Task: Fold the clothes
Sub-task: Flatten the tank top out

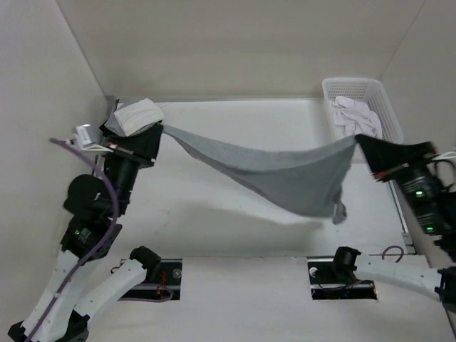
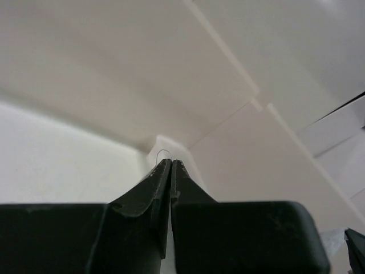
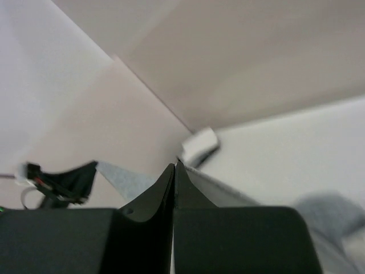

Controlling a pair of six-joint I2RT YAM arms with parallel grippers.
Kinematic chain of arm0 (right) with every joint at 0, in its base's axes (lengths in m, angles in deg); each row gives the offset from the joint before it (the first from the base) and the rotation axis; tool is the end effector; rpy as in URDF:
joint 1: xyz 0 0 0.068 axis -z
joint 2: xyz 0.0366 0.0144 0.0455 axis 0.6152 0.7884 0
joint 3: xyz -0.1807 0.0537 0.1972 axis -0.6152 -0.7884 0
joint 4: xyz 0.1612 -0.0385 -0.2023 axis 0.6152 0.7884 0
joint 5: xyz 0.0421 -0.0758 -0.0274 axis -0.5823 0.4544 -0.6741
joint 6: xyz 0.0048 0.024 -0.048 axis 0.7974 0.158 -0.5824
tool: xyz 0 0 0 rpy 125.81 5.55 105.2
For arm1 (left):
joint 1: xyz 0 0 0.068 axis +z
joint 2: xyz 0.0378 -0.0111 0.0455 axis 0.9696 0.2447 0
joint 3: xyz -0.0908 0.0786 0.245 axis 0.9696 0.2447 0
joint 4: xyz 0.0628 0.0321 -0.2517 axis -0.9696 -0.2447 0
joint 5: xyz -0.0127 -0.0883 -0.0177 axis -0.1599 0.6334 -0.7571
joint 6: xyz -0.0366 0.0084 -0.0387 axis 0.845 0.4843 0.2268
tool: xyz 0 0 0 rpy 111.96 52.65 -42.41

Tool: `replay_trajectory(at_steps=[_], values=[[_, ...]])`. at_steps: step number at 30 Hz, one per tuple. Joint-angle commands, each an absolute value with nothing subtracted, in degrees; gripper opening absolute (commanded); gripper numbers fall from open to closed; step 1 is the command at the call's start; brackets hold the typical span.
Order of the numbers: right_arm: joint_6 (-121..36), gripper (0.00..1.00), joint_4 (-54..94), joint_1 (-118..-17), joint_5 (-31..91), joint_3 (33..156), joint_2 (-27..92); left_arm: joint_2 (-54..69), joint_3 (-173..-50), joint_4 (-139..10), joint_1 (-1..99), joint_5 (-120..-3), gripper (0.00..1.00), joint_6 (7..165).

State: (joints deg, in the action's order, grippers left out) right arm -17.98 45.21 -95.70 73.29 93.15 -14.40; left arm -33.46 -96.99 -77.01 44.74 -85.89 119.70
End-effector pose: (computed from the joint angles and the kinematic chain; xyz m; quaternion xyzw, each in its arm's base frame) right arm 0.0431 0.0297 0.4918 0.1004 0.6215 0.3964 0.6683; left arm 0.0995 -0.0485 0.4387 -0.1863 0.6001 -0.4095 0.6614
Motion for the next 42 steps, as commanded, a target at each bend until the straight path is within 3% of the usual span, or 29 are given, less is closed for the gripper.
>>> replay_trajectory(at_steps=[1, 6, 10, 21, 28, 31, 34, 36, 38, 42], values=[[-32.1, 0.0, 46.97, -105.38, 89.79, 107.99, -8.89, -31.47, -107.58, -72.63, 43.1, -92.44, 0.0, 114.27], [-53.89, 0.0, 35.29, -116.39, 98.59, 124.35, 1.48, -27.08, -118.67, -71.83, 42.57, -92.98, 0.0, 112.42], [-62.61, 0.0, 30.1, -121.93, 102.55, 130.43, 5.71, -25.58, -123.51, -72.44, 41.69, -92.45, 0.0, 112.33], [-71.16, 0.0, 15.68, -126.34, 104.94, 117.72, 2.48, -25.23, -115.28, -72.54, 42.92, -95.34, 0.0, 111.53], [-59.24, 0.0, 20.74, -105.72, 93.8, 105.23, 4.66, -16.71, -103.57, -67.17, 52.31, -93.34, 0.0, 116.54], [-43.87, 0.0, 29.45, -93.16, 79.67, 101.36, 8.61, -12.49, -103.3, -65.86, 57.24, -88.86, 0.0, 119.0], [-31.63, 0.0, 30.8, -74.11, 57.81, 99.86, 15.98, -5.56, -104.44, -64.45, 60.14, -85.08, 0.0, 120.32], [-28.54, 0.0, 30.43, -63.72, 47.33, 106.32, 24.66, 1.89, -108.29, -63.4, 61.55, -83.32, 0.0, 120.59], [-27.3, 0.0, 33.58, -57.28, 41.5, 121.05, 35.81, 10.59, -116.88, -63.65, 64.26, -82.0, 0.0, 120.67], [-27.39, 0.0, 52.44, -51.9, 37.62, 172.31, 62.78, 26.34, -142.52, -69.61, 68.23, -76.64, 0.0, 120.76]])
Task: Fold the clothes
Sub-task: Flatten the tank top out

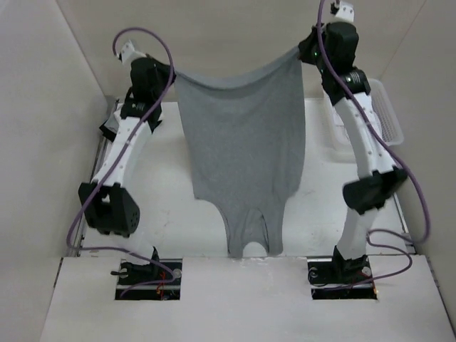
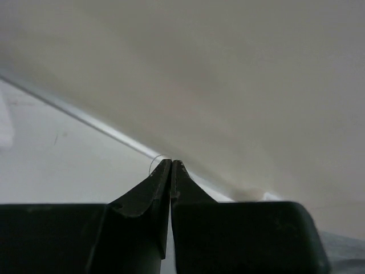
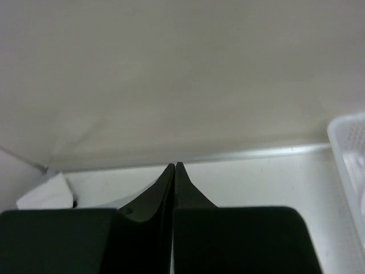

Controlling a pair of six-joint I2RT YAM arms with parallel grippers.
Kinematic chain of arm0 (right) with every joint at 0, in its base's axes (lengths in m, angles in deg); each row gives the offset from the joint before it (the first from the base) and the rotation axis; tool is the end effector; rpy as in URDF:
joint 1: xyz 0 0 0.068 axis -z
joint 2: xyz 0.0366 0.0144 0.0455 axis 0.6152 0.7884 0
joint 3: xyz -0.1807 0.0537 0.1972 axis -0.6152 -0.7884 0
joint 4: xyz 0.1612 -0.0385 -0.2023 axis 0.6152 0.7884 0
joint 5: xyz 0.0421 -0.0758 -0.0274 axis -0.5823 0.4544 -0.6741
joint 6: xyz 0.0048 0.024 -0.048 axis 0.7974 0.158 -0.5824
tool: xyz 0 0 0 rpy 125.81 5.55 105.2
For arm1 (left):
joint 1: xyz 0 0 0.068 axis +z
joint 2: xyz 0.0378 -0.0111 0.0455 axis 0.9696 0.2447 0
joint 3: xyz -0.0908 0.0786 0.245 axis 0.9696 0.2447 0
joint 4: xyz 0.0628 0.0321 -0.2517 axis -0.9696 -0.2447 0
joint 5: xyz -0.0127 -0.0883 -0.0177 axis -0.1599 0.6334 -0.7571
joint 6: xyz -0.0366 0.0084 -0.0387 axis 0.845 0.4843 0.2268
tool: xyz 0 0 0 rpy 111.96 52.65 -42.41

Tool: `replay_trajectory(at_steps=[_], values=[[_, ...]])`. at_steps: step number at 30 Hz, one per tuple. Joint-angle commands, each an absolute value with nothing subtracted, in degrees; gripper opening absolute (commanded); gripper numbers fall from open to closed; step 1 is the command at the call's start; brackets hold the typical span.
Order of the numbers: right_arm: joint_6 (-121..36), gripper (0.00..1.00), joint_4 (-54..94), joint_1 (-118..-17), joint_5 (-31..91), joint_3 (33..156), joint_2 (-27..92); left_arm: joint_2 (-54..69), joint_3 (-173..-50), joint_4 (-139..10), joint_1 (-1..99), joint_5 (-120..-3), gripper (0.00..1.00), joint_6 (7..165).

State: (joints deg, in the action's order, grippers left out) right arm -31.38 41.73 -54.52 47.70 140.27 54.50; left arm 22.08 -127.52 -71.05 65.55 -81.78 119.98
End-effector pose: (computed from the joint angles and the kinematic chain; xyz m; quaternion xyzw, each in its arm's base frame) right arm 0.3855 0.1083 0.4995 0.0660 0.7255 0.1424 0.6700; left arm 0.3712 -0.0599 0.4172 -0.2924 0.6849 -0.2418 0.6221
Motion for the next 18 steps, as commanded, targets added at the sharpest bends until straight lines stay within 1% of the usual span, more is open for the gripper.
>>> replay_trajectory(at_steps=[1, 2, 3, 5, 6, 7, 8, 11, 14, 16, 18], values=[[-27.04, 0.0, 55.98, -50.94, 37.18, 187.34, 69.29, 28.72, -149.03, -71.63, 68.76, -75.5, 0.0, 120.85], [-26.43, 0.01, 56.27, -50.23, 36.48, 195.14, 72.31, 30.31, -154.4, -72.96, 69.37, -74.88, 0.0, 120.76], [-24.51, 0.01, 53.75, -49.88, 35.6, 191.91, 69.91, 31.28, -159.07, -73.67, 69.99, -74.52, 0.0, 120.41], [-21.51, 0.01, 43.42, -48.82, 34.19, 173.17, 59.04, 32.25, -166.55, -74.81, 70.87, -73.99, 0.0, 119.62], [-21.06, 0.01, 38.75, -48.73, 33.23, 166.46, 55.07, 32.17, -168.41, -74.99, 71.31, -73.9, 0.0, 119.01], [-20.88, 0.01, 36.78, -48.73, 32.52, 164.04, 53.12, 31.65, -169.39, -74.82, 71.66, -73.9, 0.0, 118.13], [-21.06, 0.01, 37.37, -48.73, 32.08, 164.8, 52.75, 30.69, -169.31, -74.64, 71.84, -74.17, 0.0, 117.26], [-22.55, 0.0, 42.81, -50.04, 33.03, 172.25, 53.53, 27.17, -165.37, -73.15, 72.01, -74.52, 0.0, 116.19], [-23.96, 0.0, 44.41, -51.1, 34.36, 174.48, 51.44, 21.91, -159.57, -69.55, 72.1, -74.34, 0.0, 114.97], [-25.01, 0.0, 45.64, -52.06, 34.27, 170.12, 47.41, 16.9, -152.91, -67.18, 71.75, -74.69, 0.0, 113.48], [-26.68, 0.0, 44.34, -53.29, 35.06, 156.36, 39.69, 10.14, -141.69, -62.28, 70.53, -75.83, 0.0, 112.15]])
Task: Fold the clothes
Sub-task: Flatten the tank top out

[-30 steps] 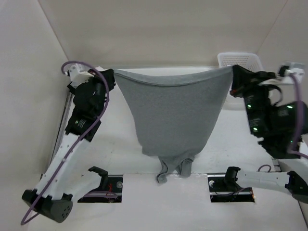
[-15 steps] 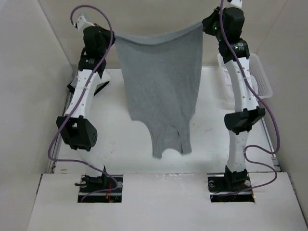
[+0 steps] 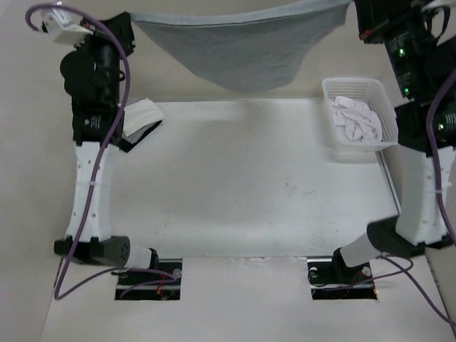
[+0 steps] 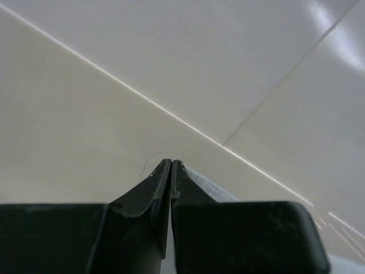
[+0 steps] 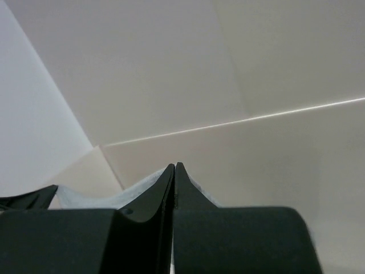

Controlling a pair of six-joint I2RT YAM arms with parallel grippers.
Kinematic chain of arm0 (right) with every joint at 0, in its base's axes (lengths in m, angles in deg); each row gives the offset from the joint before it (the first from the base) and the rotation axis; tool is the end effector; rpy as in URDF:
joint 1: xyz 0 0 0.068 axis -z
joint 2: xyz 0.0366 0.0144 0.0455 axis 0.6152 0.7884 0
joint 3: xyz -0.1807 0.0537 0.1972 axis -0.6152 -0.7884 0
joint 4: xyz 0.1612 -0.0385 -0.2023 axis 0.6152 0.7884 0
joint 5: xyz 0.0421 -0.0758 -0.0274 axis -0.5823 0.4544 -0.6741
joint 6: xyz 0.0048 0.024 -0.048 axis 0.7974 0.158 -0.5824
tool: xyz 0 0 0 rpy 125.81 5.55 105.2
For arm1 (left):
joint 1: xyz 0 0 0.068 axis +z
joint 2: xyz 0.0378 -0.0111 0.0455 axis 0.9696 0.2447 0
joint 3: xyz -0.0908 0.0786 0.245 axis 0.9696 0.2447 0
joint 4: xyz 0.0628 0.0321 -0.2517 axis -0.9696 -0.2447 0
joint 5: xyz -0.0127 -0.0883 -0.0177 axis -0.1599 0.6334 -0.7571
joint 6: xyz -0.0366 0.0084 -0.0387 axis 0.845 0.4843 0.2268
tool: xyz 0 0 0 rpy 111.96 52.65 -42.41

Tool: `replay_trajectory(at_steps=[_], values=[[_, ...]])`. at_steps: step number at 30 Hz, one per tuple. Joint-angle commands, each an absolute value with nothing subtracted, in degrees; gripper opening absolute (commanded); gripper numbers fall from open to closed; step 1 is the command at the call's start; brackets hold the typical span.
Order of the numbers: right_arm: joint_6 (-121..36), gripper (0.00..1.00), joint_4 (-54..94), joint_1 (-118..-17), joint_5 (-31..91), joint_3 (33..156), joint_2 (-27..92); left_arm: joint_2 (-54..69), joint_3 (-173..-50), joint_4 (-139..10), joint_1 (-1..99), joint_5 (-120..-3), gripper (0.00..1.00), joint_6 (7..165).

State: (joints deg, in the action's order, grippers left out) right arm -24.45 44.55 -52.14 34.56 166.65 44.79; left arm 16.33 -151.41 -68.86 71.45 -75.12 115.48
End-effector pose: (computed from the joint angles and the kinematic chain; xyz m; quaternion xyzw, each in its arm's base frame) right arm 0.2145 0.0563 0.6662 0.0206 0.5023 0.3019 0.8100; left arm 0.2816 -0.0183 0.5904 -0.2065 0.4936 -0.3039 0.7883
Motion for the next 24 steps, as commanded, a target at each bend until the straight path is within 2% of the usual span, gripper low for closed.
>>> replay_trajectory(at_steps=[1, 5, 9, 11, 13, 16, 21, 24], values=[[-27.29, 0.0, 41.36, -54.08, 36.02, 146.02, 34.34, 6.46, -135.36, -59.81, 69.82, -76.62, 0.0, 111.54], [-27.83, 0.01, 28.88, -57.77, 41.02, 105.49, 14.3, -5.95, -113.38, -56.01, 65.0, -82.5, 0.0, 110.4], [-21.08, 0.0, 26.31, -59.27, 44.73, 80.23, 0.84, -16.15, -93.15, -56.27, 58.32, -89.53, 0.0, 111.89], [-20.0, 0.0, 27.17, -61.02, 45.52, 75.18, -4.36, -20.54, -89.25, -59.06, 55.5, -91.74, 0.0, 112.93], [-20.61, 0.0, 31.29, -64.09, 48.66, 77.95, -9.28, -24.68, -91.86, -62.23, 54.79, -92.19, 0.0, 112.77], [-24.39, 0.0, 37.36, -70.77, 54.47, 90.23, -12.56, -27.24, -102.3, -65.84, 51.64, -91.22, 0.0, 111.1], [-30.89, 0.0, 46.33, -82.81, 63.87, 112.48, -7.39, -26.19, -117.52, -69.46, 44.78, -91.04, 0.0, 107.5], [-35.11, 0.0, 48.19, -88.26, 70.2, 121.28, -2.82, -24.44, -123.5, -69.81, 43.19, -92.01, 0.0, 104.69]])
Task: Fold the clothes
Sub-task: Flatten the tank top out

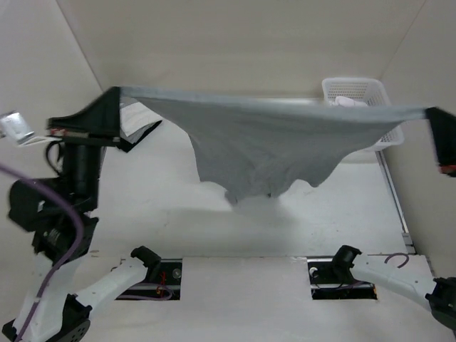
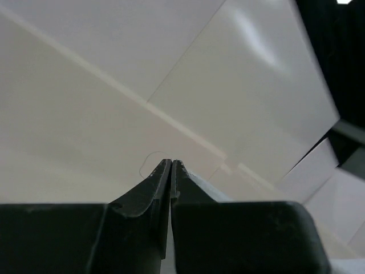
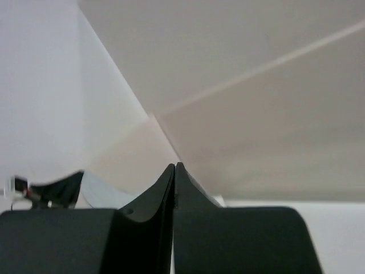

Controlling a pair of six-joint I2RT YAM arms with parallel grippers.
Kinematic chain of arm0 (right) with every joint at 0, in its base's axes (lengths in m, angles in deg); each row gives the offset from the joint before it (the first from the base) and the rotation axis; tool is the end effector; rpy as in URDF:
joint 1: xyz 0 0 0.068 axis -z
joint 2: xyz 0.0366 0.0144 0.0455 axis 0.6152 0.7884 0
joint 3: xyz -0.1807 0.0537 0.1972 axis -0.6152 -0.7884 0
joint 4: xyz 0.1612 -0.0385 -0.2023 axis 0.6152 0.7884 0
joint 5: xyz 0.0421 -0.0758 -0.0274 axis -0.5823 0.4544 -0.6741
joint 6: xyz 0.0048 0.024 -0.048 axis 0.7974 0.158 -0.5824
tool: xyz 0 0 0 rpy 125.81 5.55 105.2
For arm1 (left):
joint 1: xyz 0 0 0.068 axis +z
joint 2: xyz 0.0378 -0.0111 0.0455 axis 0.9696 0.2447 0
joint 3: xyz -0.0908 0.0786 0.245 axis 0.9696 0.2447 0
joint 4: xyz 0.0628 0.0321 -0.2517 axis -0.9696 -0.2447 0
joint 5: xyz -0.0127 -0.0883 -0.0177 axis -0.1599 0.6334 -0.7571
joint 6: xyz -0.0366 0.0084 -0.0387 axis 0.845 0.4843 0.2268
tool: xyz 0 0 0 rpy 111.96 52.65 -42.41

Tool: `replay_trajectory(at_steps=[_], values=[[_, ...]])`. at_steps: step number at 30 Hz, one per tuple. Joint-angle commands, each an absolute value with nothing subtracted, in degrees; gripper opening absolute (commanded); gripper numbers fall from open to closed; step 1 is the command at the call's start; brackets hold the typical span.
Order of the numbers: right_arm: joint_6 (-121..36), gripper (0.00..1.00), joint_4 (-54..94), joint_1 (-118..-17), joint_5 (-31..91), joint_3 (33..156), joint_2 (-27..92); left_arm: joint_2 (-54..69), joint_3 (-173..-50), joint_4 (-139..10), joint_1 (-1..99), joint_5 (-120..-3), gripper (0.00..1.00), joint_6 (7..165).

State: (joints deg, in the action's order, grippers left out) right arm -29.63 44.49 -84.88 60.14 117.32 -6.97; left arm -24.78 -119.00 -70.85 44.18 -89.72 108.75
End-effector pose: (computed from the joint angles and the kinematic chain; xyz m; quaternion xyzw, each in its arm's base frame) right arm 0.0061 -0.0131 0.5835 0.0514 0.5008 0.3931 0.7695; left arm 0.0748 -0.0319 0.5457 -0.1639 0.4725 -0.3998 0.7681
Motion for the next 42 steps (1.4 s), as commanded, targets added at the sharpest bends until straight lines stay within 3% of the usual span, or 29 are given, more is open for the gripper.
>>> replay_trajectory(at_steps=[1, 7, 11, 15, 22, 29, 33, 37, 42], values=[[-36.51, 0.0, 48.19, -89.67, 71.78, 123.48, -1.32, -23.56, -125.0, -69.89, 43.01, -92.1, 0.0, 103.98], [-43.03, 0.0, 46.26, -89.79, 72.43, 127.9, 8.87, -17.85, -126.07, -69.54, 45.03, -93.24, 0.0, 101.34], [-39.36, 0.0, 44.85, -77.33, 61.11, 127.2, 15.55, -12.5, -123.53, -69.19, 51.34, -91.58, 0.0, 102.04], [-31.71, 0.0, 44.77, -64.31, 45.29, 129.73, 26.61, -3.1, -122.63, -69.54, 61.26, -82.63, 0.0, 109.05], [-28.71, 0.0, 49.5, -57.61, 40.78, 153.6, 47.89, 14.67, -139.66, -73.14, 71.57, -72.23, 0.0, 116.81], [-27.13, 0.0, 51.18, -57.87, 40.86, 172.62, 53.62, 18.11, -154.09, -74.2, 74.39, -70.21, 0.0, 116.63], [-26.86, 0.0, 51.79, -57.7, 40.6, 170.36, 51.43, 16.97, -154.2, -73.59, 75.26, -70.56, 0.0, 115.58], [-27.12, 0.0, 51.01, -56.64, 41.3, 159.13, 46.43, 13.55, -147.8, -71.4, 74.22, -73.72, 0.0, 111.98], [-26.77, 0.0, 38.99, -56.82, 43.05, 123.94, 29.41, 2.06, -123.14, -63.58, 69.83, -79.34, 0.0, 109.16]])
